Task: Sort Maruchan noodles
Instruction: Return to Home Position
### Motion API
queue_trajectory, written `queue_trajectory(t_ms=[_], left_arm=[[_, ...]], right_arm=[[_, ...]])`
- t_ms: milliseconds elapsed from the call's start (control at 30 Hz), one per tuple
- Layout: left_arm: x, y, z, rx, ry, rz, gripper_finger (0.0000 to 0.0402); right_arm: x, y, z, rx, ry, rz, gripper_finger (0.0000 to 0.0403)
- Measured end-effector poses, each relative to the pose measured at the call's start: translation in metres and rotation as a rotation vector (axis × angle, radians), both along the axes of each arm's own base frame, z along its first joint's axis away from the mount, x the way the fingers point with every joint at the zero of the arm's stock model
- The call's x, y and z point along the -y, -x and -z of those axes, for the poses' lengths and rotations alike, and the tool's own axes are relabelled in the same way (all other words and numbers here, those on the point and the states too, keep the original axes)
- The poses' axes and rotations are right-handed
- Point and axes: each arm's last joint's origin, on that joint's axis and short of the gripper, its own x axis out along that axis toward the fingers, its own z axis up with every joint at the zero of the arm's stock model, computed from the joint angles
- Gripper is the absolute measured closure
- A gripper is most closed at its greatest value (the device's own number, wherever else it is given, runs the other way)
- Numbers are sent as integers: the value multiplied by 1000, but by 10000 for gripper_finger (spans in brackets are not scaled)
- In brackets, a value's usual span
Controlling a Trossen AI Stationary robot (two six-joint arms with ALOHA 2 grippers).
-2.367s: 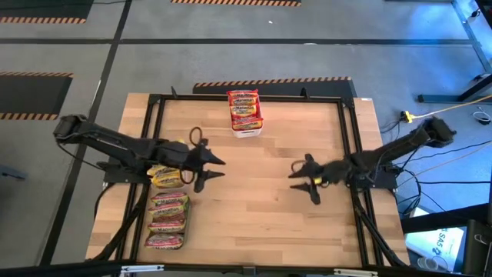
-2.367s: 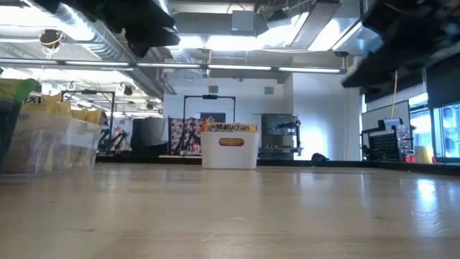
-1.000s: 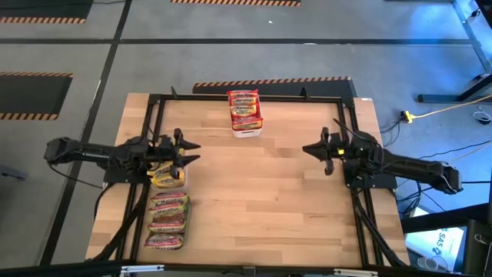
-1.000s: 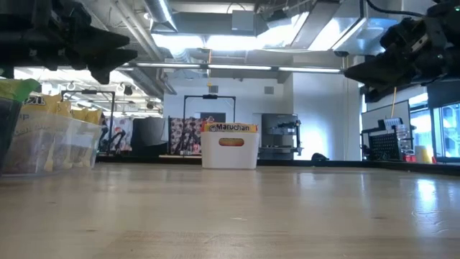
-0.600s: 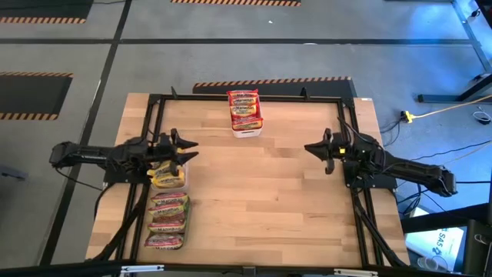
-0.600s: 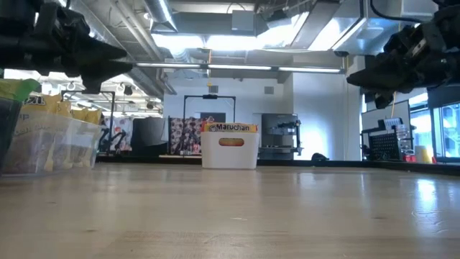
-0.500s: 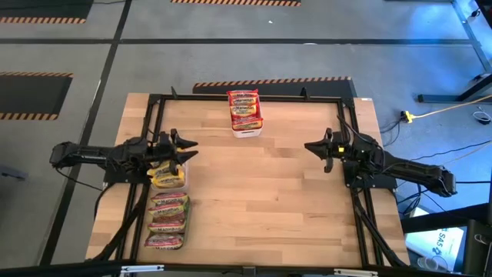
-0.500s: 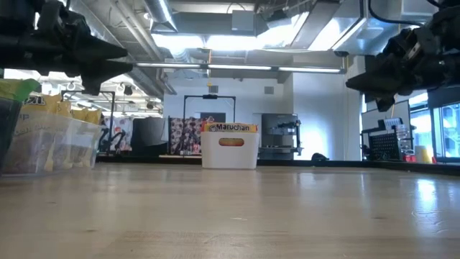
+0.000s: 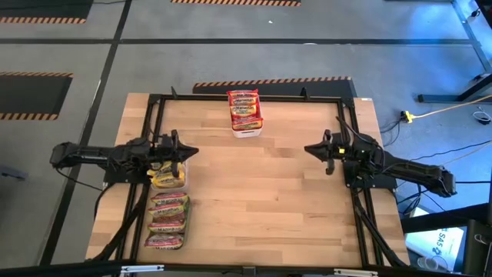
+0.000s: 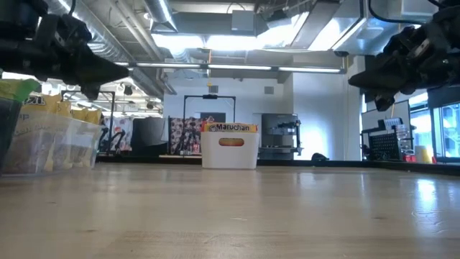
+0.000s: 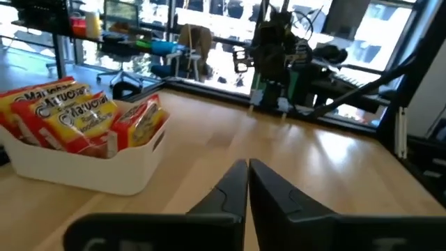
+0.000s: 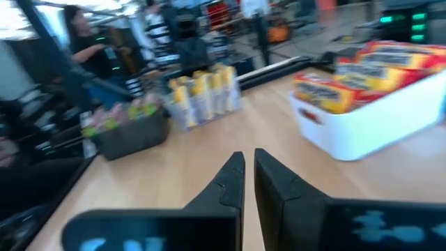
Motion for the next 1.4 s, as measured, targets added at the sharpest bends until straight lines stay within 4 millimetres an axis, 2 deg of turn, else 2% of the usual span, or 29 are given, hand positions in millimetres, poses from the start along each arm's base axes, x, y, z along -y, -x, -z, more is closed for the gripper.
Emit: queue_trajectory(t_ms=[233,467,800,1067,1267,1400], left_arm=[[2,6,-5,48,-61,76,390],[1,9,-3,29,-86,13,400],[1,9,-3,29,-86,13,385],[1,9,-3,29,-86,13,385],[1,9,-3,30,-86,13,393],[1,9,-3,30,-86,13,396]], right_arm=[[-2,4,0,11,-1,-31,391],[-4,7,-4,57,-4,-51,391],[2,9,-4,72,-122,165,391],[0,9,-4,63,-17,107,391],[0,9,-4,38,163,101,391],[-1,8,-5,45,214,51,391]])
